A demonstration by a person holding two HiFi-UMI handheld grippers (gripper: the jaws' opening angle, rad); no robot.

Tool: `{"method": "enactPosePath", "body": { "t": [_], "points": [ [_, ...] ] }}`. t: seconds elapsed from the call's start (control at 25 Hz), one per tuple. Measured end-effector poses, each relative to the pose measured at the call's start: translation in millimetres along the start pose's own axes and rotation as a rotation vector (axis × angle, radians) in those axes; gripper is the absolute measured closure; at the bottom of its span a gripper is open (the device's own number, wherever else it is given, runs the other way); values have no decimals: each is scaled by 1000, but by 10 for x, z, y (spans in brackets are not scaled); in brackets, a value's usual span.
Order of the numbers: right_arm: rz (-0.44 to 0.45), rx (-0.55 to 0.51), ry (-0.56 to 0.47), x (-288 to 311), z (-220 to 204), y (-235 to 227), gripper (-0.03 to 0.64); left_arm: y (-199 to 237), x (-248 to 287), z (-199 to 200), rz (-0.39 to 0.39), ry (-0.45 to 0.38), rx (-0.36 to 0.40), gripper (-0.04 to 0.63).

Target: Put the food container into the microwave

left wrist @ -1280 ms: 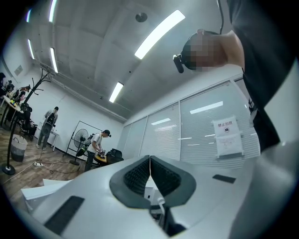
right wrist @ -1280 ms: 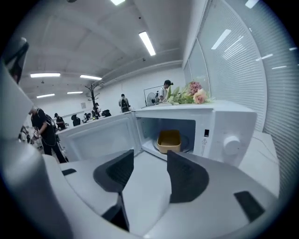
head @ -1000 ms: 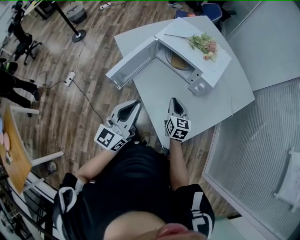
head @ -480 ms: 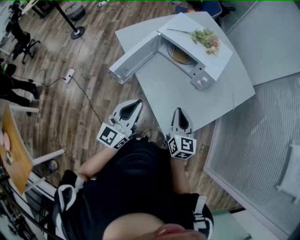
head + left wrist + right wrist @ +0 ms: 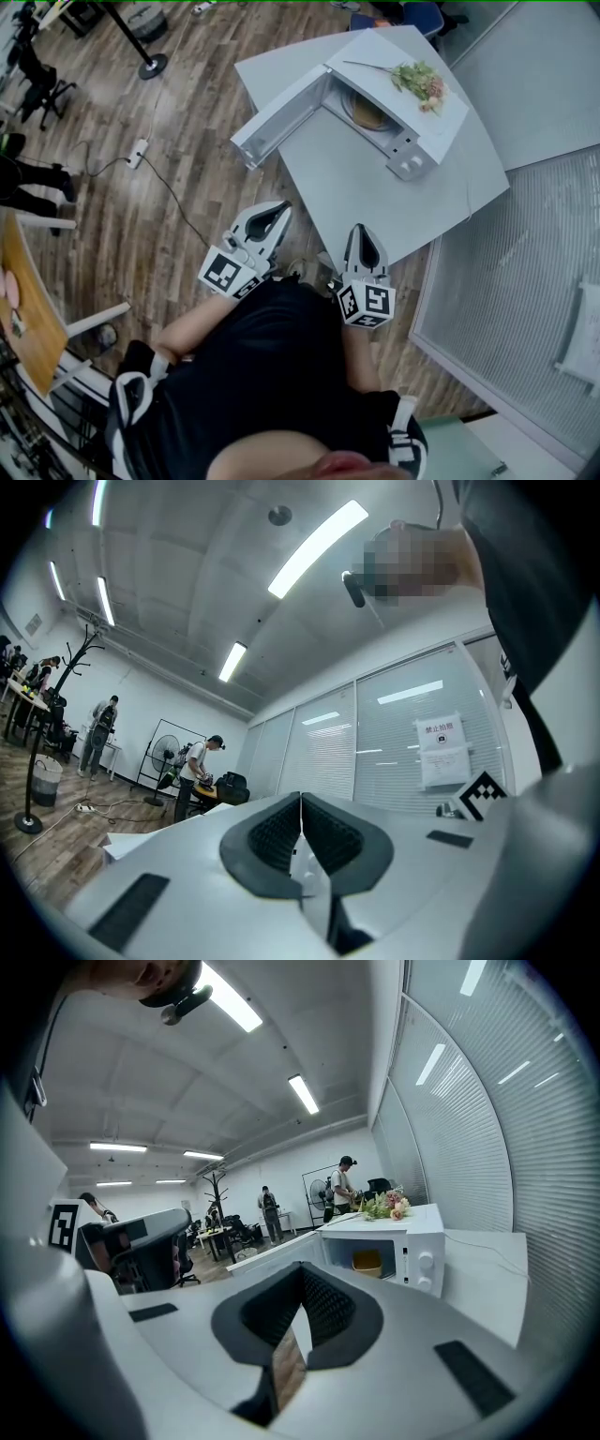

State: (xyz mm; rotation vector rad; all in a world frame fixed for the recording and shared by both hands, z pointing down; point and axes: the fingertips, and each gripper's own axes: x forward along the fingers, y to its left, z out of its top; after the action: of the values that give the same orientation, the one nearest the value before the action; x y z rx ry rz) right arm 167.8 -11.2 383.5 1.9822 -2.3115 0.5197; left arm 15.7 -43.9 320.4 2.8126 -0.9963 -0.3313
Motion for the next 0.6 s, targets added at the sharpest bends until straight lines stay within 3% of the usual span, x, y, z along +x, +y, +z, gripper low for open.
{"method": "enactPosePath", "body": {
  "t": [0.6],
  "points": [
    [-22,-4,-10,55,-1,309,594,213,-239,73,-6,-5,-24,571]
  ]
}}
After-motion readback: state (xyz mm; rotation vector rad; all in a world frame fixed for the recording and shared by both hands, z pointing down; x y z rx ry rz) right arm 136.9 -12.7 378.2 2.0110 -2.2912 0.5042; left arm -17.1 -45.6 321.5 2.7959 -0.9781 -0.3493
